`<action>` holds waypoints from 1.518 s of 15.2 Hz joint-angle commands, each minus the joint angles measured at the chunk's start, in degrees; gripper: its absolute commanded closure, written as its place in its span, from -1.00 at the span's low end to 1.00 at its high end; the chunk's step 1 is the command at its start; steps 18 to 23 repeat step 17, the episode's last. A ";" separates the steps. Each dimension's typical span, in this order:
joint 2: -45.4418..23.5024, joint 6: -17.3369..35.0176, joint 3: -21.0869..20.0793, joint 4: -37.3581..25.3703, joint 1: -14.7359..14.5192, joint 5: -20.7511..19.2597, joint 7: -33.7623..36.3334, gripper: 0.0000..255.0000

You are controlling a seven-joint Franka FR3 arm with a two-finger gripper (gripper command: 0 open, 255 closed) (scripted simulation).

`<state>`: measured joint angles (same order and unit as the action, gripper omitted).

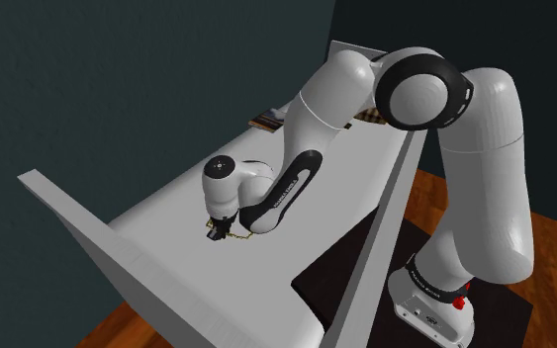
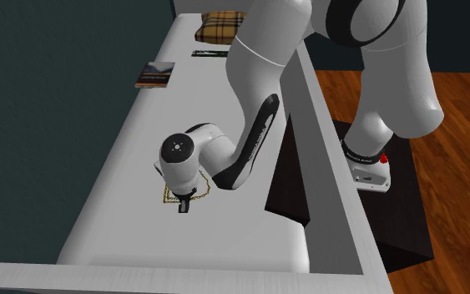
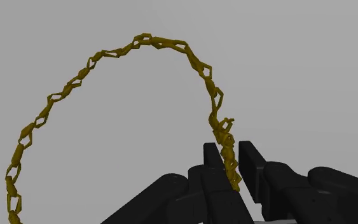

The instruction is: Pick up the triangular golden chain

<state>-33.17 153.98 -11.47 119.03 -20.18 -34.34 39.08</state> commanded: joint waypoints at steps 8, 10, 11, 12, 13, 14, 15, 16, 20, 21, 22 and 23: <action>5.38 -3.79 -2.84 1.50 2.08 3.41 -3.11 1.00; 6.69 -4.79 -3.51 1.75 2.57 4.34 -3.93 1.00; 7.34 -5.29 -3.84 1.86 2.81 4.81 -4.34 1.00; 7.98 -5.80 -4.16 1.96 3.04 5.29 -4.76 1.00; 8.62 -6.31 -4.48 2.05 3.26 5.77 -5.17 1.00; 9.25 -6.83 -4.79 2.12 3.48 6.26 -5.59 1.00; 9.88 -7.35 -5.10 2.17 3.70 6.74 -6.01 1.00; 9.98 -7.43 -5.13 2.18 3.72 6.82 -6.07 1.00; 9.98 -7.43 -5.13 2.19 3.72 6.82 -6.07 1.00; 9.98 -7.43 -5.13 2.19 3.72 6.82 -6.07 1.00; 9.98 -7.43 -5.13 2.19 3.72 6.82 -6.07 1.00; 9.98 -7.43 -5.13 2.19 3.72 6.82 -6.07 1.00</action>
